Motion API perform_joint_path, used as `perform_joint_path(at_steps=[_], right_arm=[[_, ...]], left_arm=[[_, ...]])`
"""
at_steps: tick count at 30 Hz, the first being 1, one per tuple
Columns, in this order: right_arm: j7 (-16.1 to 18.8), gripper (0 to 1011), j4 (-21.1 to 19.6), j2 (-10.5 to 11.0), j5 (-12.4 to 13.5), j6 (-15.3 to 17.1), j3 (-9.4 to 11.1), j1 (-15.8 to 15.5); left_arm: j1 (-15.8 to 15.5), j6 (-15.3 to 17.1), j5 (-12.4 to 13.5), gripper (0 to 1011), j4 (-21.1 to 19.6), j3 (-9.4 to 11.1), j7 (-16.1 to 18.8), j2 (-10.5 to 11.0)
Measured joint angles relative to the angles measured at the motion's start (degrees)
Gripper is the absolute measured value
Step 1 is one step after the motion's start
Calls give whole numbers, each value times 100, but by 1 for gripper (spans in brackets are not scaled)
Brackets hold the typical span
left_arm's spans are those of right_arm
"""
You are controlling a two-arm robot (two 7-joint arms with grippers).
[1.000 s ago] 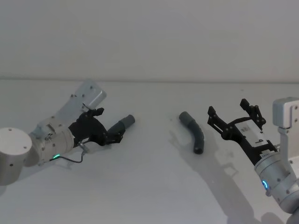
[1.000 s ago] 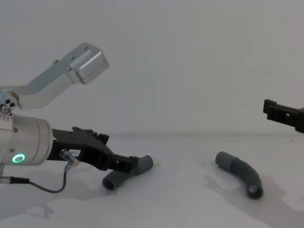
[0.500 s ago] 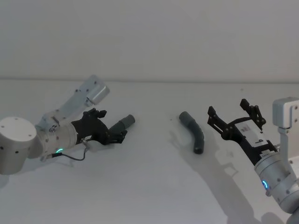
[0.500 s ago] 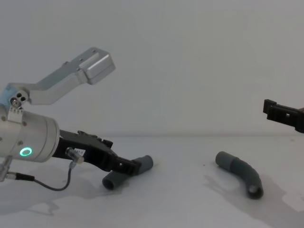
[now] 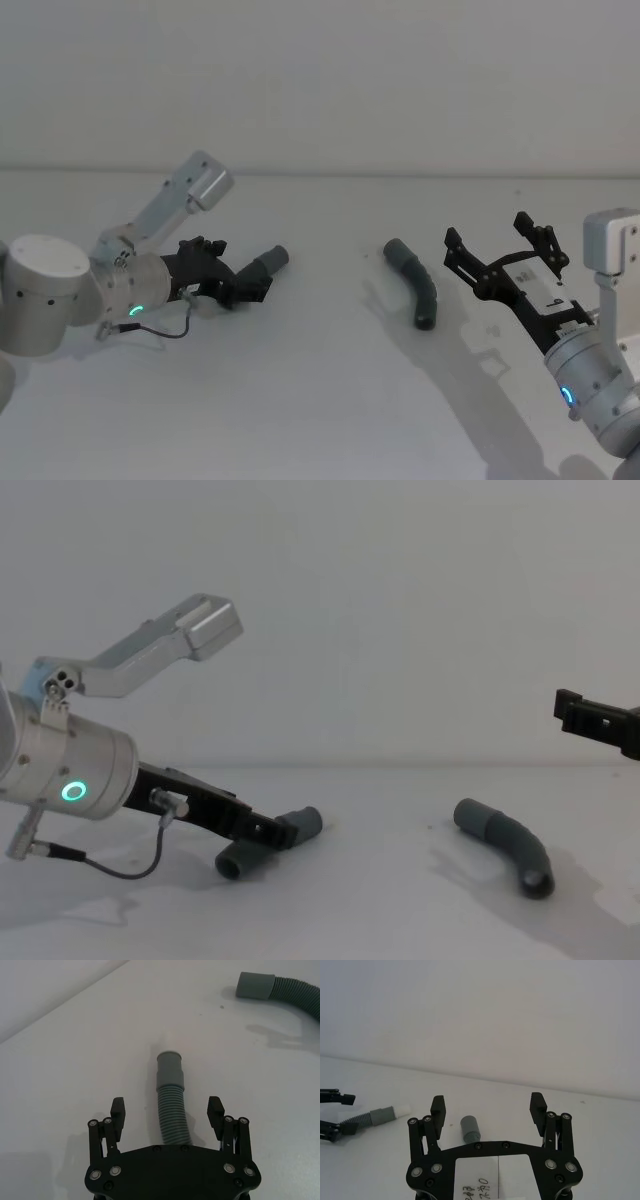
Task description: Use both hands to pick up one end of the pipe from the table, align the ends, and insert them.
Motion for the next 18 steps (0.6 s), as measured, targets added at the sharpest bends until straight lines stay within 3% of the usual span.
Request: perform_joint_path(at_steps=[18], right_arm=[[0, 1000, 0, 0, 0, 0, 0, 0]], left_arm=[[-397, 198, 100, 1001, 584, 113, -155, -311]])
